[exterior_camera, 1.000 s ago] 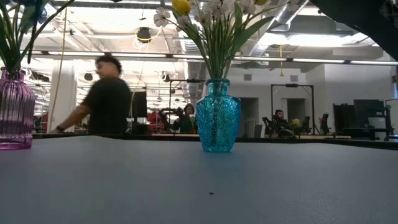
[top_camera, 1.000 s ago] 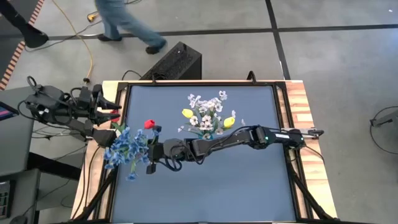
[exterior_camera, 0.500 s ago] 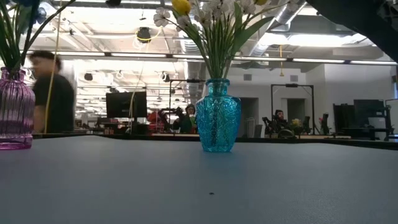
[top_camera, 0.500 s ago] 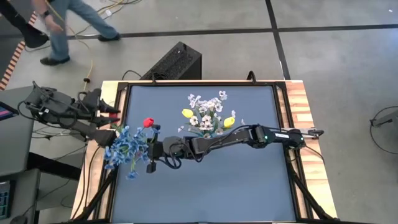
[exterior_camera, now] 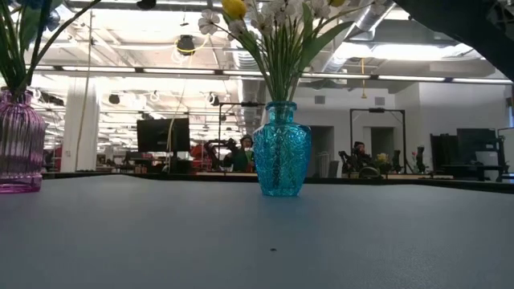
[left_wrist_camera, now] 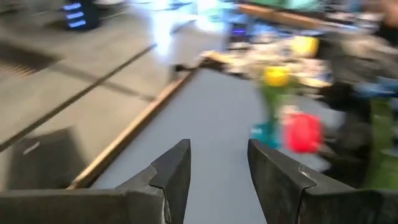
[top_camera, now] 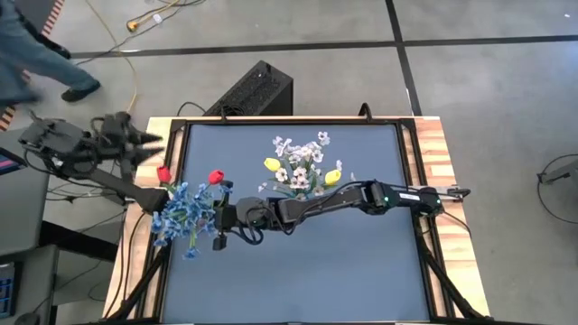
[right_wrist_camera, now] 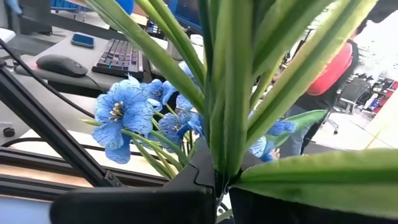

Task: Sort flowers into vase by color
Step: Put the blue flowers into the purple vase

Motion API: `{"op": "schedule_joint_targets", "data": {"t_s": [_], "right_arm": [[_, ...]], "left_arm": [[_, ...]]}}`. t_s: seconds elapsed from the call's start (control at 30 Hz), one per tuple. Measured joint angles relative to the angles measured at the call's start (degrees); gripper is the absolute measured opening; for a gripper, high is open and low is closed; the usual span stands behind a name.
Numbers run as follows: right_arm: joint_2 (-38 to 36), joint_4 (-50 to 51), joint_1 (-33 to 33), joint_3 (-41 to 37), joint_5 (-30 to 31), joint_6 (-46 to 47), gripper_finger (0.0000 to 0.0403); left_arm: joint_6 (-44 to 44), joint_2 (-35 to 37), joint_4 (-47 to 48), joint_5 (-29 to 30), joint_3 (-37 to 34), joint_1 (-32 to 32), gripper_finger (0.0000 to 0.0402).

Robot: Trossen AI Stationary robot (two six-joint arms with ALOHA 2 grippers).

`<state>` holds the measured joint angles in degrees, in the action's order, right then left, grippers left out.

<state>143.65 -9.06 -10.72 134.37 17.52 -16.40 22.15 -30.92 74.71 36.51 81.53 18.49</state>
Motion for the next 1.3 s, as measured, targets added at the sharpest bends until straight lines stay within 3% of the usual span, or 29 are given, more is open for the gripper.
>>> {"op": "schedule_joint_targets", "data": {"t_s": [0.07, 0.17, 0.33, 0.6, 0.73, 1.03, 1.3], "right_arm": [[0.0, 0.0, 0.0, 0.0, 0.0, 0.0, 0.0044], [0.0, -0.1, 0.0, 0.0, 0.0, 0.0, 0.0044], [0.1, -0.8, 0.1, 0.0, 0.0, 0.0, 0.0044], [0.1, -1.3, 0.3, 0.0, -0.5, 0.0, 0.0045], [0.1, -1.4, 0.3, 0.0, -0.7, 0.1, 0.0045], [0.1, -1.3, 0.2, 0.0, -0.9, 0.9, 0.0045], [0.1, -2.7, 0.3, 0.0, -2.5, 1.1, 0.0045]], "left_arm": [[4.9, 0.1, 5.4, 4.0, 0.7, 0.0, 0.0147], [14.4, 0.0, 15.1, 4.5, 0.4, 0.0, 0.0147], [18.5, 2.4, 15.0, 1.1, -5.5, 0.0, 0.0147], [21.5, 7.7, 14.7, -1.8, -20.8, 0.0, 0.0147], [21.2, 9.5, 14.8, -6.0, -25.8, 0.0, 0.0147], [8.5, 10.0, 15.3, -25.6, -27.7, 0.0, 0.0147], [1.8, 11.3, 12.0, -28.2, -31.5, 0.0, 0.0147]]}}
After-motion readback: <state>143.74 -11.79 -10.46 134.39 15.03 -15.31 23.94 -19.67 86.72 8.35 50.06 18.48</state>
